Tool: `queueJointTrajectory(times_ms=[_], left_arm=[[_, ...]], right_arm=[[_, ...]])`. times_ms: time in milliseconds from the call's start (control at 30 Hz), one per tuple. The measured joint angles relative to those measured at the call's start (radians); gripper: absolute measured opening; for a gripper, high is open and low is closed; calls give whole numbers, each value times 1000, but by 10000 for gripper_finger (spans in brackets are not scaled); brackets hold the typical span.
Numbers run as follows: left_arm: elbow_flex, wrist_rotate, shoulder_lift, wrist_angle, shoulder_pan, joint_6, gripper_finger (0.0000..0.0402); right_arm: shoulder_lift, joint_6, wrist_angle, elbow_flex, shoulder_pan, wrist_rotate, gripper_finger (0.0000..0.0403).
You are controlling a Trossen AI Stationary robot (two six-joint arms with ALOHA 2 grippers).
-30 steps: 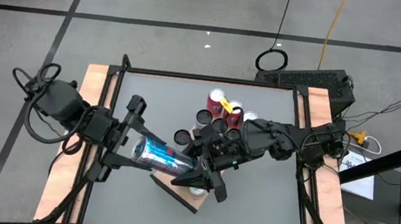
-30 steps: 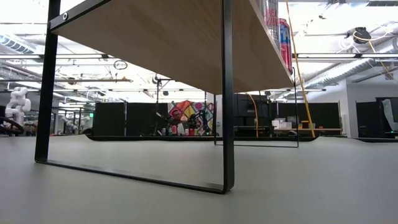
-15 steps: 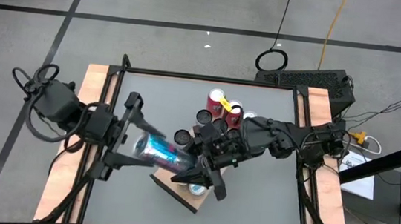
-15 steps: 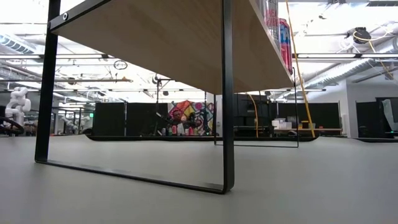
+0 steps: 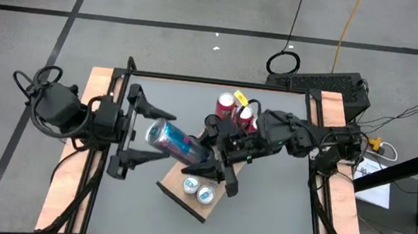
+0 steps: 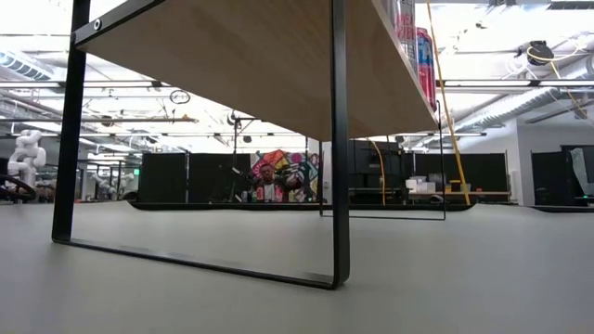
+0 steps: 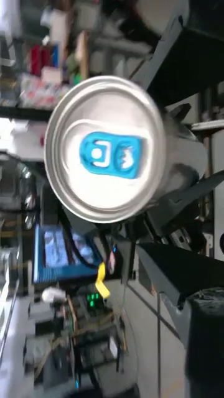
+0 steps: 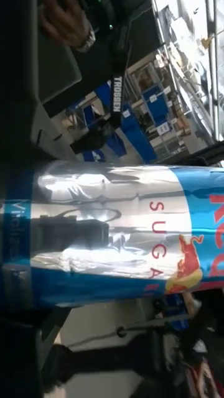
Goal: Place canned beverage on shelf
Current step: Put the blue soda can on the shelf aligned with the other blue soda cans
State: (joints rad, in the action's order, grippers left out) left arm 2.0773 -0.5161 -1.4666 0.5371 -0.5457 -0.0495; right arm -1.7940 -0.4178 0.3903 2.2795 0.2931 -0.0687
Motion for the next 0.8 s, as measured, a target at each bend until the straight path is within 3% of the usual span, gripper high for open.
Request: queueJointTrajectory(times_ms=[267, 533, 800], left_arm=[[0, -154, 6, -78, 0, 45, 350], [0, -312, 5, -243, 9, 2, 350], [-1, -332, 1, -308, 28, -3, 350]], right_arm=[[55, 132, 15, 0, -31, 70, 205], [79, 345, 30, 0, -30, 361, 206], [79, 438, 33, 0, -28, 535, 207]])
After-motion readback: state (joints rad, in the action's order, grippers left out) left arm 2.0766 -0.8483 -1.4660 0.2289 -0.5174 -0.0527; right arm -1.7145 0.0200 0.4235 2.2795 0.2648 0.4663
